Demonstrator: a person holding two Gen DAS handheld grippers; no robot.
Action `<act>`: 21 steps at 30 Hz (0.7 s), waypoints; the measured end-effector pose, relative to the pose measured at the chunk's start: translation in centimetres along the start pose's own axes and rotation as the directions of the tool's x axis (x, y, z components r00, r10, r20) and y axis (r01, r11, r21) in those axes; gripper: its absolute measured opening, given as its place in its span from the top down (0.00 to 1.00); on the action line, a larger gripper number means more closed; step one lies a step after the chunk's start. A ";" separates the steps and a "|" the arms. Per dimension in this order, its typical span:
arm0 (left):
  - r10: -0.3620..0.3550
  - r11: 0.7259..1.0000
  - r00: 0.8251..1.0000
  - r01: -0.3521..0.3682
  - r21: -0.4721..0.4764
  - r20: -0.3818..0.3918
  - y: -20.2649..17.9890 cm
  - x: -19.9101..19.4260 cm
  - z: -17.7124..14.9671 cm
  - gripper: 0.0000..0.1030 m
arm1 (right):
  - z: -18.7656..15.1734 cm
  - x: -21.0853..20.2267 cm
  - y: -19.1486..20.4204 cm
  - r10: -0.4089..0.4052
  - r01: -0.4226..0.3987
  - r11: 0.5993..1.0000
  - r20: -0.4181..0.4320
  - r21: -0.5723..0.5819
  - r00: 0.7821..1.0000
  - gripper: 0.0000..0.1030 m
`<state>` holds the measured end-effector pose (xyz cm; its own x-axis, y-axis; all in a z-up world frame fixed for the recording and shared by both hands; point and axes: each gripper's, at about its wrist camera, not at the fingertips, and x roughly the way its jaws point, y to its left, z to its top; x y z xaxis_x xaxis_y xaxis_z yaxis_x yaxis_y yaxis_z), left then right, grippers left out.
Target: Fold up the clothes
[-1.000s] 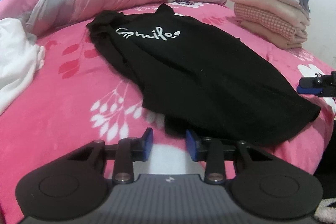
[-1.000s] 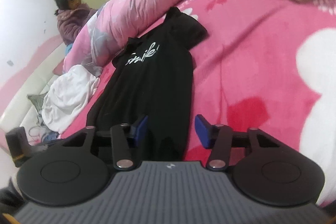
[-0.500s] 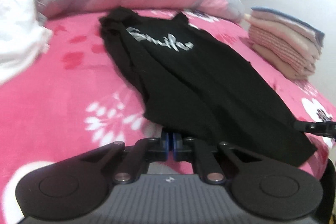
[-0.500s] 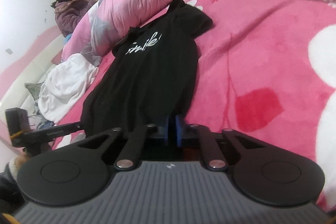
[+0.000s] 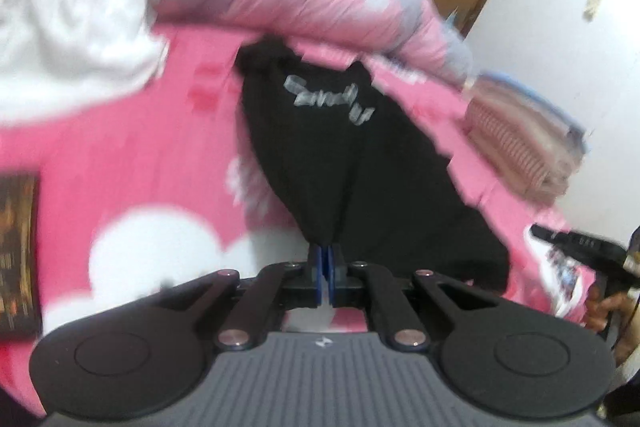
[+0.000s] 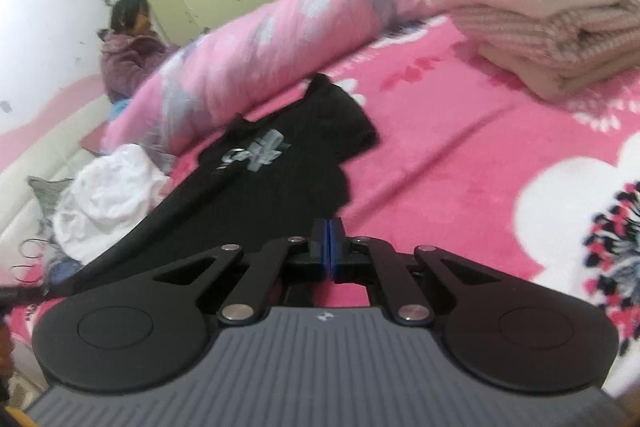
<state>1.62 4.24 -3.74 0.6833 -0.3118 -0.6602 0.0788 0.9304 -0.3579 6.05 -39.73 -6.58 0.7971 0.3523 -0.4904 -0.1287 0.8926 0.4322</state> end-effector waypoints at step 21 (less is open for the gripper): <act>-0.071 0.990 0.996 0.063 -0.127 -0.057 3.4 4.3 -1.3 0.51 | -2.0 5.8 1.0 0.026 -0.004 0.992 -0.169 0.127 0.985 0.64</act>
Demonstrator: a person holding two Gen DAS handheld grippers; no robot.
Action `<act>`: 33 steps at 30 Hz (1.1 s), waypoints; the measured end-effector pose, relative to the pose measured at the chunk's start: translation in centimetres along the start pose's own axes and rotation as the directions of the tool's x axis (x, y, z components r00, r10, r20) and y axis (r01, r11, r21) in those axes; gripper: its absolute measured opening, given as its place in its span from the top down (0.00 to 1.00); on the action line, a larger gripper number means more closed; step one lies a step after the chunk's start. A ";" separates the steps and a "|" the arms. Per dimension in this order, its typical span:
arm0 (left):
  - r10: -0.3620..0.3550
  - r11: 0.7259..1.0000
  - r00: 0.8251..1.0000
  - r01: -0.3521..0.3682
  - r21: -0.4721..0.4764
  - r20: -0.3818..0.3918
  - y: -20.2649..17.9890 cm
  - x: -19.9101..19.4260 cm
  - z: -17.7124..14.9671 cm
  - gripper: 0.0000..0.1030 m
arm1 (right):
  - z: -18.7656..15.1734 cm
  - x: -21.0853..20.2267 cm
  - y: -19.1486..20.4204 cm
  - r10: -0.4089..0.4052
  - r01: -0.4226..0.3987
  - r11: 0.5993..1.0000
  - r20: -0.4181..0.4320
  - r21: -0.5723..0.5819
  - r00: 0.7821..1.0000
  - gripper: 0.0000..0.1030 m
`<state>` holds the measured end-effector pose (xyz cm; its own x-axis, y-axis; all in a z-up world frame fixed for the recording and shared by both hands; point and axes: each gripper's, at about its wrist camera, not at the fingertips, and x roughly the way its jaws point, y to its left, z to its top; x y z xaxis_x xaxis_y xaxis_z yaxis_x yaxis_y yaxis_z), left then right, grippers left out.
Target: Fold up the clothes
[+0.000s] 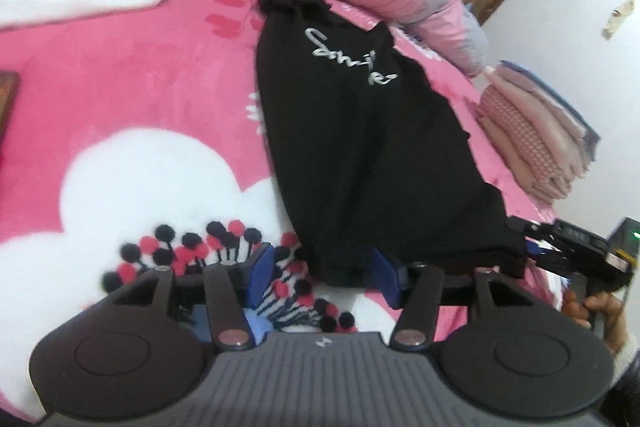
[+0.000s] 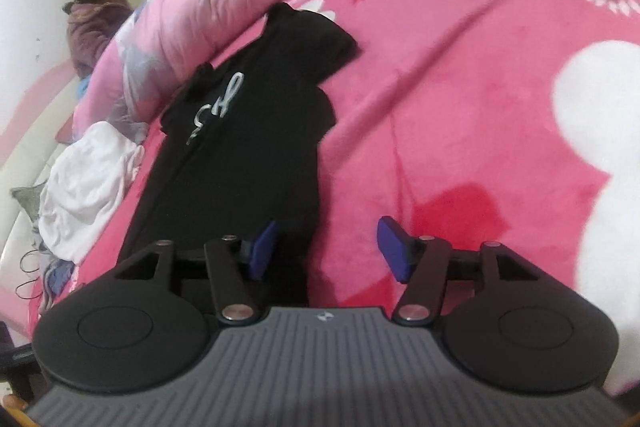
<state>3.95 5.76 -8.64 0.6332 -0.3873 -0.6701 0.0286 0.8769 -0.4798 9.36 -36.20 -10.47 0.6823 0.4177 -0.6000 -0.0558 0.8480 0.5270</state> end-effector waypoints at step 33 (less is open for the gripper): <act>-0.126 0.988 0.991 0.130 -0.084 0.045 2.3 -1.5 -0.5 0.71 | -8.2 -0.7 19.7 0.207 -0.228 0.461 -0.147 -0.857 0.967 0.74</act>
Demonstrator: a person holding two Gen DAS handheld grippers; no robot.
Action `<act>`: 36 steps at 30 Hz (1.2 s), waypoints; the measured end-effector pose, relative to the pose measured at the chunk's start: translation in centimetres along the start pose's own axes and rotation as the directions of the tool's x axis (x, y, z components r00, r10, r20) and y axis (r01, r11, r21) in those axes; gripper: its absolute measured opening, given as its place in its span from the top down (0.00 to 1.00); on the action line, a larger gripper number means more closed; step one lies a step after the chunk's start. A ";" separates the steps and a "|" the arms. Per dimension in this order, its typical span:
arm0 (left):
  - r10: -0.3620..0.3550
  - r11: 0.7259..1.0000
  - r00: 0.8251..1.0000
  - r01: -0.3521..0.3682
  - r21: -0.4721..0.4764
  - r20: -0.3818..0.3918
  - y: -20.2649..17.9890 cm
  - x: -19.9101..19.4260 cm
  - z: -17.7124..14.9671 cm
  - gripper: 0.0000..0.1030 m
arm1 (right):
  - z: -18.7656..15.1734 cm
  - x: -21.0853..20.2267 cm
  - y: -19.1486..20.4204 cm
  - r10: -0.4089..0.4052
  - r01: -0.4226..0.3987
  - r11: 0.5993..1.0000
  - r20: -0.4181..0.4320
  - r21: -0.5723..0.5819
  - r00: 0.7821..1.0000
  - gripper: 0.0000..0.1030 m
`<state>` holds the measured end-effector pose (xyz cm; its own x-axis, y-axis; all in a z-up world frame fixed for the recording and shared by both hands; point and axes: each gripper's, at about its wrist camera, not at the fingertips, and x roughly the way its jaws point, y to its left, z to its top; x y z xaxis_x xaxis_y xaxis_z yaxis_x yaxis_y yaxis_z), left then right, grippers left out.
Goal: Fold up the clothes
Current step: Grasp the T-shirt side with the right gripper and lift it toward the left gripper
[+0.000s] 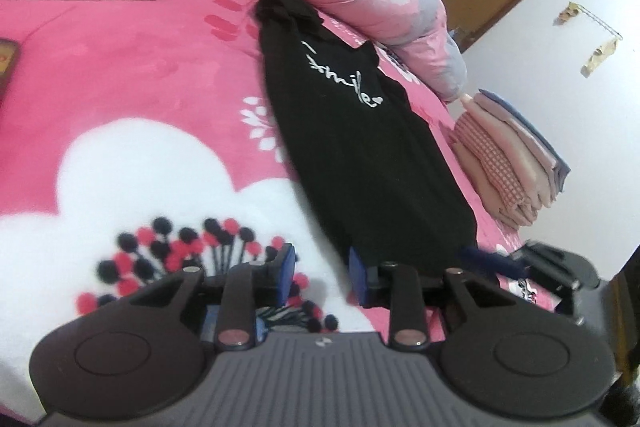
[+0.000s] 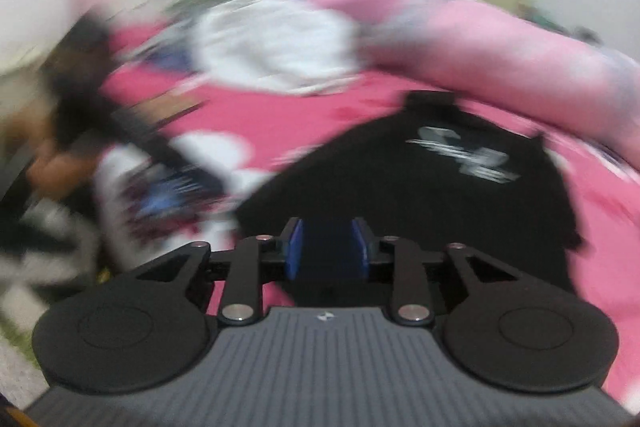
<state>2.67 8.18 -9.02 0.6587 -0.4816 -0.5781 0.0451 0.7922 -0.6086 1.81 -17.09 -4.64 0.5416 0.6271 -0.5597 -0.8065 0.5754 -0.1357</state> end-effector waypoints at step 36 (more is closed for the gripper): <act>0.051 0.940 0.999 -0.053 0.336 0.014 -4.0 2.6 -1.0 0.51 | -9.1 6.5 -13.1 0.108 -0.340 0.165 0.326 0.926 0.939 0.92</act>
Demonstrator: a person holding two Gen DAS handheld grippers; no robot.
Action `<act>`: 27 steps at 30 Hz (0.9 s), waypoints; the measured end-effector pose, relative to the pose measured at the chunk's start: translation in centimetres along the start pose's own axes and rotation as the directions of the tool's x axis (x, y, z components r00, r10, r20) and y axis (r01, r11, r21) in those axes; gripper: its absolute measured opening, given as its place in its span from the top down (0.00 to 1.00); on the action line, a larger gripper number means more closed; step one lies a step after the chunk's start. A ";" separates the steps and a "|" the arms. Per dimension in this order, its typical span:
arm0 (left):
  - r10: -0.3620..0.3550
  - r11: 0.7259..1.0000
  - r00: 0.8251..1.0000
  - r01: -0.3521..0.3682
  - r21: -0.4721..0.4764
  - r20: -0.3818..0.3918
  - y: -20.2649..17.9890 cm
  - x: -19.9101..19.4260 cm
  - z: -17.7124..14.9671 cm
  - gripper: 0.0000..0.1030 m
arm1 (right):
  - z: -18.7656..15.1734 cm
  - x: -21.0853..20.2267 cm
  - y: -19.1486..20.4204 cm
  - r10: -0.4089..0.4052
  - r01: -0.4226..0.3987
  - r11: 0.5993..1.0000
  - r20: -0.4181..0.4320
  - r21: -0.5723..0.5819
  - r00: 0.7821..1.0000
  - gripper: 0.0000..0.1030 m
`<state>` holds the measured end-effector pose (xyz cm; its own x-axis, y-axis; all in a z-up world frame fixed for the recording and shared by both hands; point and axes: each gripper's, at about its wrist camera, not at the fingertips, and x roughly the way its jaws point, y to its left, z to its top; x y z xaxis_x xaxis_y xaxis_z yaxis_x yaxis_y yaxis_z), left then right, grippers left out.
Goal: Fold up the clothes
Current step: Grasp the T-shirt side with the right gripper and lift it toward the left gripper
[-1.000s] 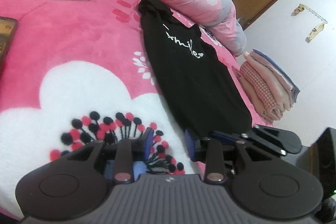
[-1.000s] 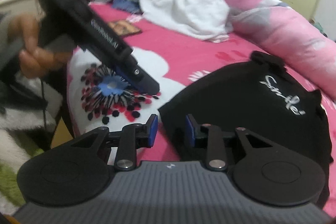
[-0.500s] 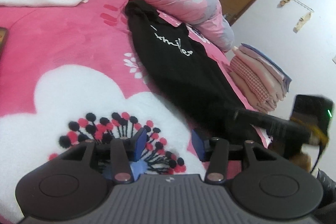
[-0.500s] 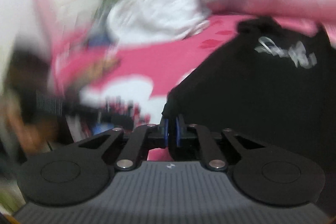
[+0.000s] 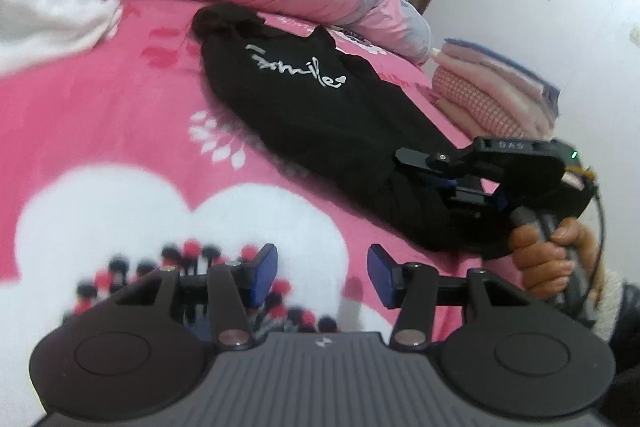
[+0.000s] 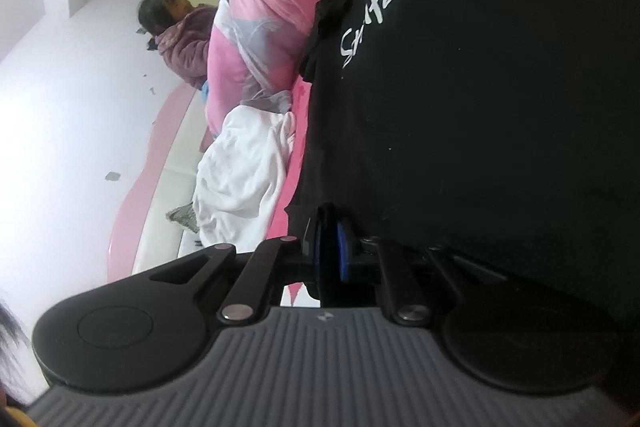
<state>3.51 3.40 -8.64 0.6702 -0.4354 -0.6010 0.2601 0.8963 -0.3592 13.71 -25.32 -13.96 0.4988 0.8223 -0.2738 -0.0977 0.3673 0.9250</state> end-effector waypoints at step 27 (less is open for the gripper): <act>0.090 0.958 0.994 -0.102 0.269 0.059 -4.8 6.3 2.2 0.58 | 0.7 -1.6 2.2 -0.086 0.061 0.960 -0.079 -0.273 0.993 0.74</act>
<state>7.99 -3.43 -9.16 0.7306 -0.3474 -0.5879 0.3674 0.9257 -0.0903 13.27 -26.18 -11.33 0.4359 0.8196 -0.3719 -0.2989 0.5216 0.7991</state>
